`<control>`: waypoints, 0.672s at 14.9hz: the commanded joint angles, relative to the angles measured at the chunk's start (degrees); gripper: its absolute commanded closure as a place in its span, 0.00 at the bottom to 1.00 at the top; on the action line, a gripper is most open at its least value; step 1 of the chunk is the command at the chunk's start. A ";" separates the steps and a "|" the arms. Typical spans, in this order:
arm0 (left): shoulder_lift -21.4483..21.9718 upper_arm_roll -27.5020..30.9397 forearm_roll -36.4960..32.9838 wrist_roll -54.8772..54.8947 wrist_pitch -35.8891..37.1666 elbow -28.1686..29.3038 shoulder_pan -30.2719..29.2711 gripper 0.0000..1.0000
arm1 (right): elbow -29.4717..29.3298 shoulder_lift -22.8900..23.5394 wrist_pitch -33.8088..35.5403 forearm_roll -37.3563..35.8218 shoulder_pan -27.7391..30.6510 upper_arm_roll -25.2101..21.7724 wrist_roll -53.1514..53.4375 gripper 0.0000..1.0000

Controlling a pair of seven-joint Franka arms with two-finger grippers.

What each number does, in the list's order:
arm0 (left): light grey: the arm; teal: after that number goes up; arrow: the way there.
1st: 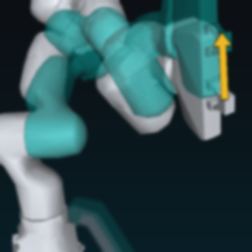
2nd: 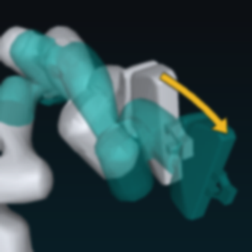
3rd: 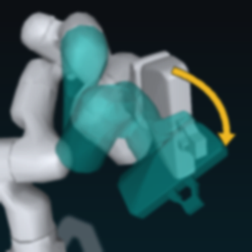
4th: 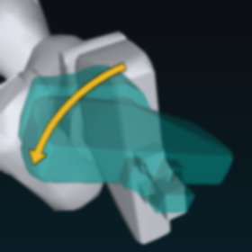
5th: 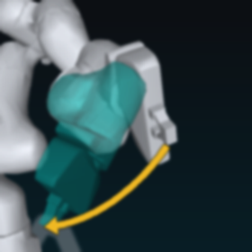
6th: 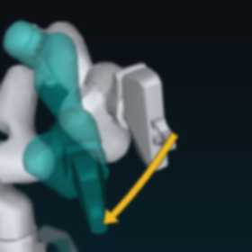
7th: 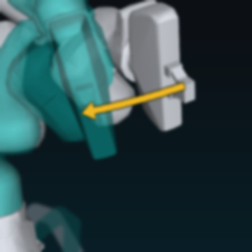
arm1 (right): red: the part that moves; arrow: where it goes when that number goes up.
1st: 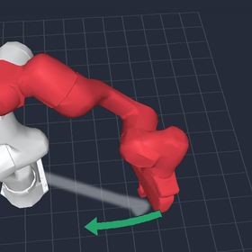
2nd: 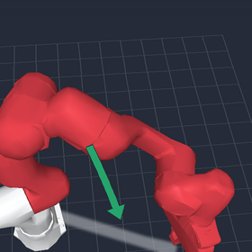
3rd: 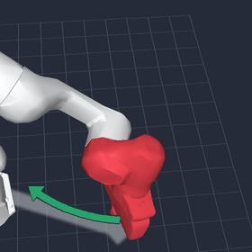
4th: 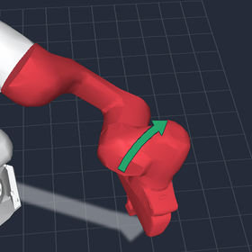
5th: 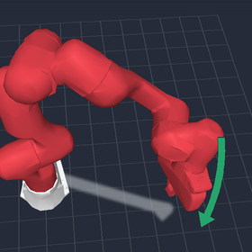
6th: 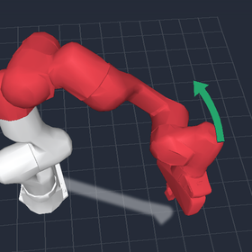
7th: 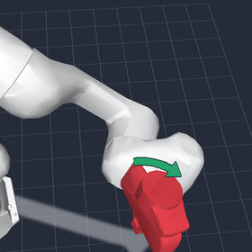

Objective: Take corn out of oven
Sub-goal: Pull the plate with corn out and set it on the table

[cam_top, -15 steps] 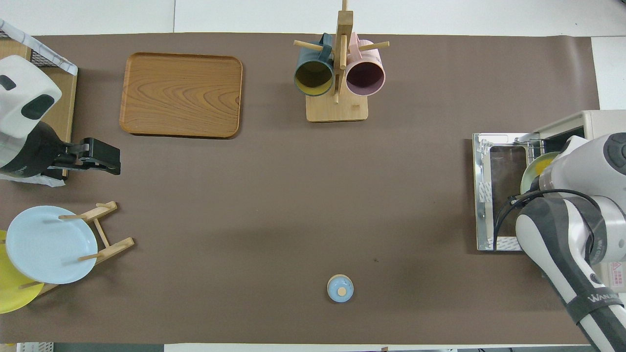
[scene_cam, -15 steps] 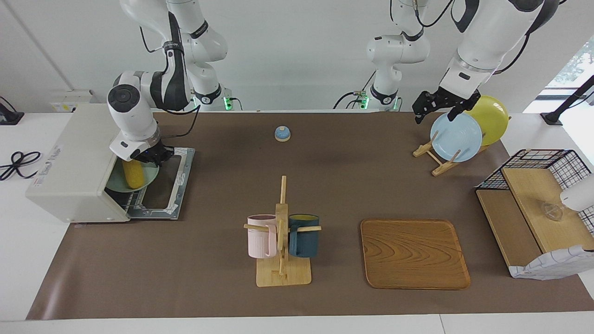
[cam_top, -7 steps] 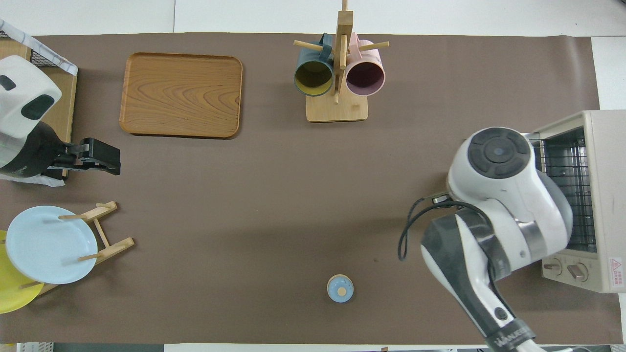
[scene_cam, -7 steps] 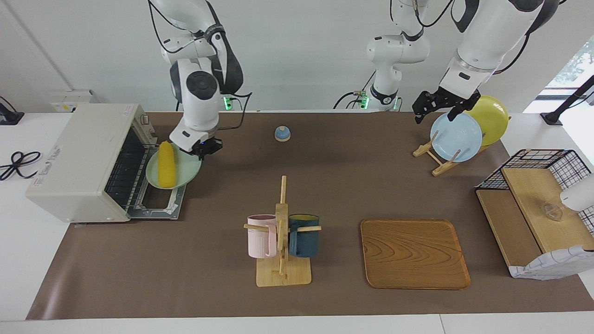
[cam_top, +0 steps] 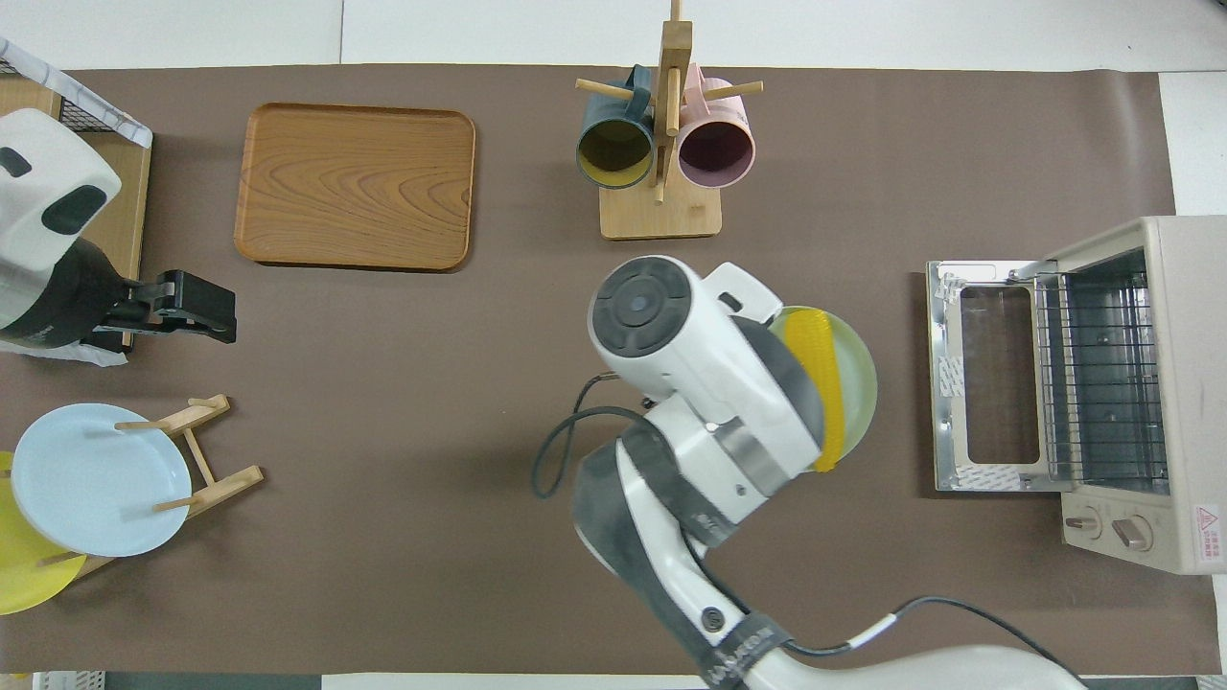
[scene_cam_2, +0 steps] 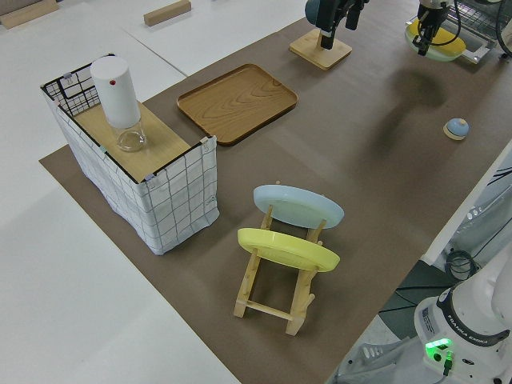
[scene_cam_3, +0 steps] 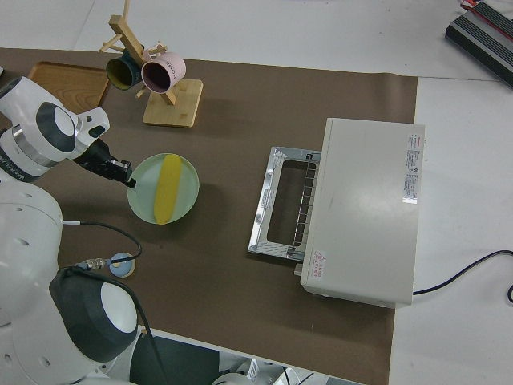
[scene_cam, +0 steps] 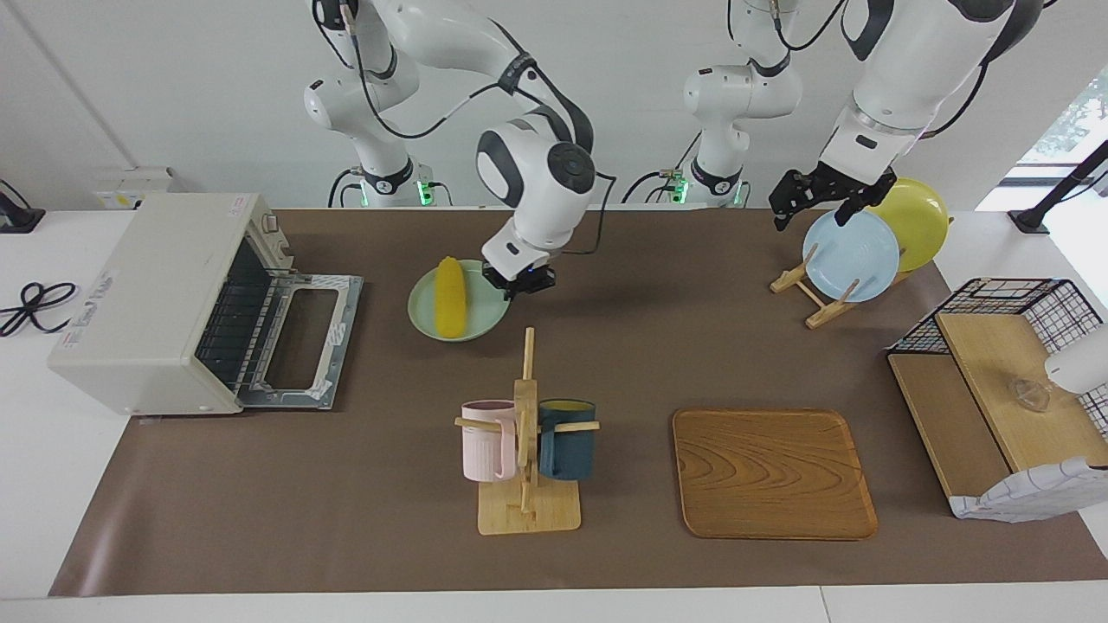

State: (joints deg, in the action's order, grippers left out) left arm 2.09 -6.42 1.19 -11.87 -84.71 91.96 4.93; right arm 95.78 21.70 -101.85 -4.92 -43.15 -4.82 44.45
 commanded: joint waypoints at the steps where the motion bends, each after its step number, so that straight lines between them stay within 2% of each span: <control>1: -0.06 -0.44 -0.40 0.18 1.12 -0.47 -0.63 0.00 | -1.14 4.14 -4.21 2.63 -2.10 0.51 4.32 1.00; 3: 0.02 -0.44 -0.40 0.18 1.03 -0.47 -0.63 0.00 | 2.38 3.27 -7.04 3.86 -2.46 0.60 4.41 1.00; 6: -0.06 -0.44 -0.40 0.18 1.03 -0.47 -0.54 0.00 | 1.86 3.44 -8.70 9.91 -1.67 0.51 4.68 0.99; 7: -0.06 -0.44 -0.40 0.18 1.03 -0.47 -0.54 0.00 | 1.34 3.44 -8.89 9.67 -1.67 0.51 4.07 0.77; 8: 0.02 -0.44 -0.40 0.00 1.03 -0.47 -0.54 0.00 | 0.64 3.53 -8.89 9.58 -1.67 0.51 3.54 0.68; 10: 0.02 -0.44 -0.40 0.00 0.77 -0.47 -0.54 0.00 | -0.77 3.44 -7.84 9.49 -1.50 0.16 -0.22 0.65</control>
State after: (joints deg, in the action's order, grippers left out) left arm 2.09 -6.42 1.19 -11.87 -84.70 91.96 4.93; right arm 95.90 25.85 -110.30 3.32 -45.28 -4.63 47.71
